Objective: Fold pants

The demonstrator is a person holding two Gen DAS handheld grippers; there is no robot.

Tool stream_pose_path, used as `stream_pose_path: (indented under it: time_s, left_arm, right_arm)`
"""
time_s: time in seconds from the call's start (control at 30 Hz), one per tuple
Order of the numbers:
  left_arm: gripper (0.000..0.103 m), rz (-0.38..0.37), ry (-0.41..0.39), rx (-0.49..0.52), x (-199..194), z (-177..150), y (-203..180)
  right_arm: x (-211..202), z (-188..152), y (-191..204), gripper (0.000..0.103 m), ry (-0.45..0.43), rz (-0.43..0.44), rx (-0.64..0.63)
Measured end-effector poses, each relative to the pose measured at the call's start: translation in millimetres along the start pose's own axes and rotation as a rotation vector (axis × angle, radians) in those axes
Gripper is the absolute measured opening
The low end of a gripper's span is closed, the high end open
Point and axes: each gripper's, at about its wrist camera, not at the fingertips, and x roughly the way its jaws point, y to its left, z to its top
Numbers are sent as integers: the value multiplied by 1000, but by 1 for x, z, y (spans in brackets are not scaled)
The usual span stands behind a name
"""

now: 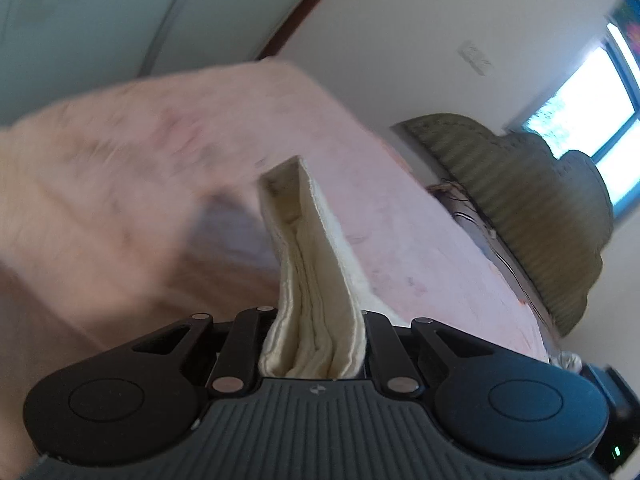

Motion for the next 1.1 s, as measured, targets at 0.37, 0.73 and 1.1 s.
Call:
stream_pose_path:
  time_s: [0.37,0.73,1.1]
  left_arm:
    - [17,-82,-49,312,-28,-51,-139]
    - [26,-174,75,526,25,-143,-246]
    - [30,-252,140,660,46,-221,-299]
  right_arm:
    - [-114,-12,-13,33,-255,-58,-128]
    - [-200,-81,-89,33,-263,-220,16]
    - [-245,-126,-123,33,-249,-322,69]
